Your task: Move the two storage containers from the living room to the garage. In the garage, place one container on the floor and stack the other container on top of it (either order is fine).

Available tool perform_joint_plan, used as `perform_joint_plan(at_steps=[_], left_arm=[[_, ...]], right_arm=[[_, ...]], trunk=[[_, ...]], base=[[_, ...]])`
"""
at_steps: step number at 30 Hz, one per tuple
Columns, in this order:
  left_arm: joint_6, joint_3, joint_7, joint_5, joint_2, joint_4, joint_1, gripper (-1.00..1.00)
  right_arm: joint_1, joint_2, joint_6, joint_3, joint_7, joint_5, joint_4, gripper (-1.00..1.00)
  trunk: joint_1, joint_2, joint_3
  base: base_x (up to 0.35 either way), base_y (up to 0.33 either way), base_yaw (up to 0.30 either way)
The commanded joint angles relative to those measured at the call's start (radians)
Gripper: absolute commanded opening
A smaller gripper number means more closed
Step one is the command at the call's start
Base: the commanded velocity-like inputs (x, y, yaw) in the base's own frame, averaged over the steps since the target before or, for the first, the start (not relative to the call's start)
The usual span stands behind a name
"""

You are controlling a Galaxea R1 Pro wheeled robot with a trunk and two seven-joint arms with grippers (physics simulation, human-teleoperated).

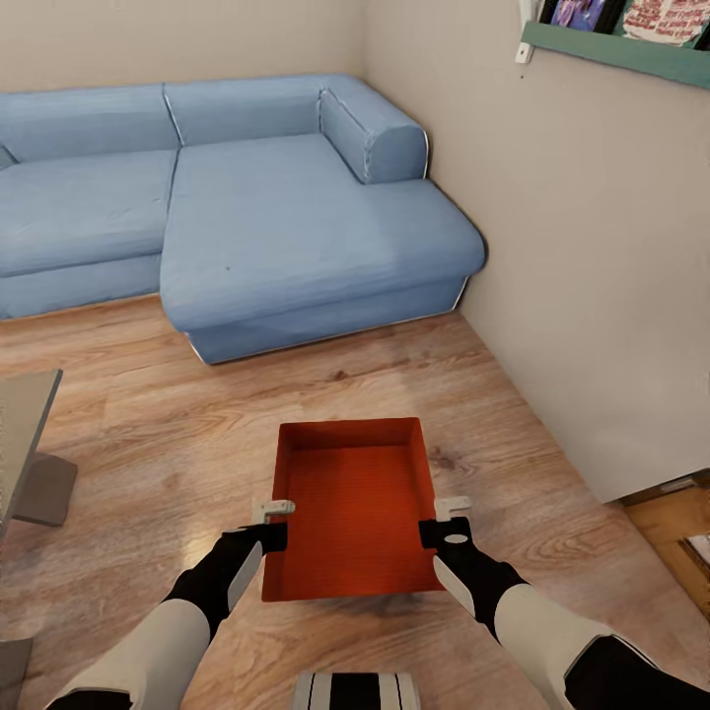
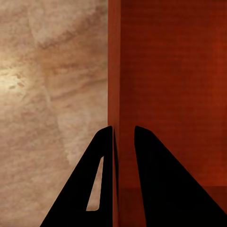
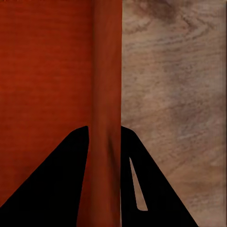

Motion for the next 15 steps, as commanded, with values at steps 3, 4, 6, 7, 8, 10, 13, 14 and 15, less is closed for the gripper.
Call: perform_joint_plan(at_steps=[3, 4, 6, 7, 8, 10, 13, 14, 15], left_arm=[[0.007, -0.003, 0.013, 0.000, 0.001, 0.002, 0.001, -1.00], [0.007, -0.003, 0.013, 0.000, 0.001, 0.002, 0.001, -1.00], [0.007, -0.003, 0.013, 0.000, 0.001, 0.002, 0.001, -1.00], [0.006, -0.003, 0.013, 0.000, 0.001, 0.002, 0.001, -1.00], [0.006, -0.003, 0.013, 0.000, 0.001, 0.002, 0.001, -1.00], [0.006, -0.003, 0.013, 0.000, 0.001, 0.002, 0.001, -1.00], [0.005, -0.003, 0.013, 0.000, 0.001, 0.002, 0.001, -1.00], [0.004, -0.003, 0.013, 0.000, 0.001, 0.002, 0.001, -1.00], [0.004, -0.003, 0.013, 0.000, 0.001, 0.002, 0.001, -1.00]], right_arm=[[-0.001, -0.001, 0.005, -0.012, -0.009, 0.026, -0.012, -1.00], [-0.001, 0.000, 0.005, -0.012, -0.009, 0.026, -0.014, -1.00], [-0.001, 0.000, 0.003, -0.012, -0.008, 0.027, -0.019, -1.00], [-0.001, 0.000, 0.003, -0.013, -0.008, 0.027, -0.020, -1.00], [-0.001, -0.001, 0.003, -0.013, -0.008, 0.027, -0.021, -1.00], [-0.001, -0.001, 0.004, -0.013, -0.007, 0.027, -0.022, -1.00], [-0.001, -0.001, 0.007, -0.013, -0.006, 0.027, -0.024, -1.00], [-0.001, -0.001, 0.009, -0.013, -0.005, 0.027, -0.024, -1.00], [-0.001, -0.001, 0.009, -0.013, -0.005, 0.027, -0.024, -1.00]], trunk=[[-0.012, 0.021, 0.009], [-0.016, 0.028, 0.012], [-0.023, 0.042, 0.018], [-0.027, 0.049, 0.022], [-0.031, 0.056, 0.025], [-0.039, 0.070, 0.031], [-0.050, 0.091, 0.040], [-0.054, 0.098, 0.043], [-0.058, 0.105, 0.047]], base=[[0.000, 0.000, 0.000], [0.000, 0.000, 0.000], [0.000, 0.000, 0.000], [0.000, 0.000, 0.000], [0.000, 0.000, 0.000], [0.000, 0.000, 0.000], [0.000, 0.000, 0.000], [0.000, 0.000, 0.000], [0.000, 0.000, 0.000]])
